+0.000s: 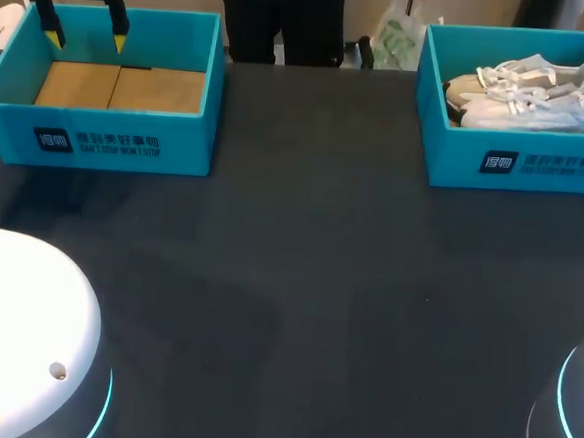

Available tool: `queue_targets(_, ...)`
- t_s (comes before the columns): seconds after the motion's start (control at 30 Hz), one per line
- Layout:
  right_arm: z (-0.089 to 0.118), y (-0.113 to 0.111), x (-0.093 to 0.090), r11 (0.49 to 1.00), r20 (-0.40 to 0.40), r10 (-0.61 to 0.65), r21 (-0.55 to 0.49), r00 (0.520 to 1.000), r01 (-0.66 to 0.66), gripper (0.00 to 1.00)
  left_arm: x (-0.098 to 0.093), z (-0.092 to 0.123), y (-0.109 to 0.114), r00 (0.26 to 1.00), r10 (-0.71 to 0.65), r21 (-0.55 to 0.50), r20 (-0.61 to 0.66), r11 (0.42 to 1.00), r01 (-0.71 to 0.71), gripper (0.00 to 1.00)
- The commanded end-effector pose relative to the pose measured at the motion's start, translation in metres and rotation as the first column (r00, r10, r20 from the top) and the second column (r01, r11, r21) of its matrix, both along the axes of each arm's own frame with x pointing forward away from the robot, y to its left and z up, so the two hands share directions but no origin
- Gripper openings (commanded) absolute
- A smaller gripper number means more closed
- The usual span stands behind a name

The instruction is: Take the shoe out of the shoebox, open the shoe tongue, remove and reinsert the insole, then place the shoe into the shoebox

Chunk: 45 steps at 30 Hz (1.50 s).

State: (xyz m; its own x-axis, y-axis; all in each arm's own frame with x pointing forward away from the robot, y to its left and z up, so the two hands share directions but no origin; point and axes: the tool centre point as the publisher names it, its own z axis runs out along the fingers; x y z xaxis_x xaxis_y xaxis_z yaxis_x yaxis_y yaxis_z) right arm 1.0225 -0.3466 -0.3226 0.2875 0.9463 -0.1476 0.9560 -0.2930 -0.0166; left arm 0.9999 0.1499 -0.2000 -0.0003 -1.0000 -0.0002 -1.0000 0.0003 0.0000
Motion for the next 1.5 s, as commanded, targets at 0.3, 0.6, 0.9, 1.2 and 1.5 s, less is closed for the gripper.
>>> queue_targets(0.3,0.06,0.0,0.001,0.998,0.04,-0.046,-0.041,0.998,0.048,0.0,0.0,0.0,0.0,1.0,0.0,0.0,0.0,1.0,0.0,1.0)
queue_targets(0.6,0.092,-0.002,0.0,0.995,0.052,-0.074,-0.063,0.996,0.077,0.0,0.0,0.0,0.0,1.0,0.0,0.0,0.0,1.0,0.0,1.0)
queue_targets(0.9,0.13,0.005,-0.01,0.994,0.051,-0.089,-0.064,0.995,0.092,0.0,0.0,0.0,0.0,1.0,0.0,0.0,0.0,1.0,0.0,1.0)
queue_targets(1.2,0.169,0.048,-0.049,0.997,0.092,-0.049,-0.061,0.995,0.054,0.0,0.0,0.0,0.0,1.0,0.0,0.0,0.0,1.0,0.0,1.0)
queue_targets(1.5,0.192,0.111,-0.098,0.998,0.122,-0.031,-0.048,0.992,0.037,0.0,0.0,0.0,0.0,1.0,0.0,0.0,0.0,1.0,0.0,1.0)
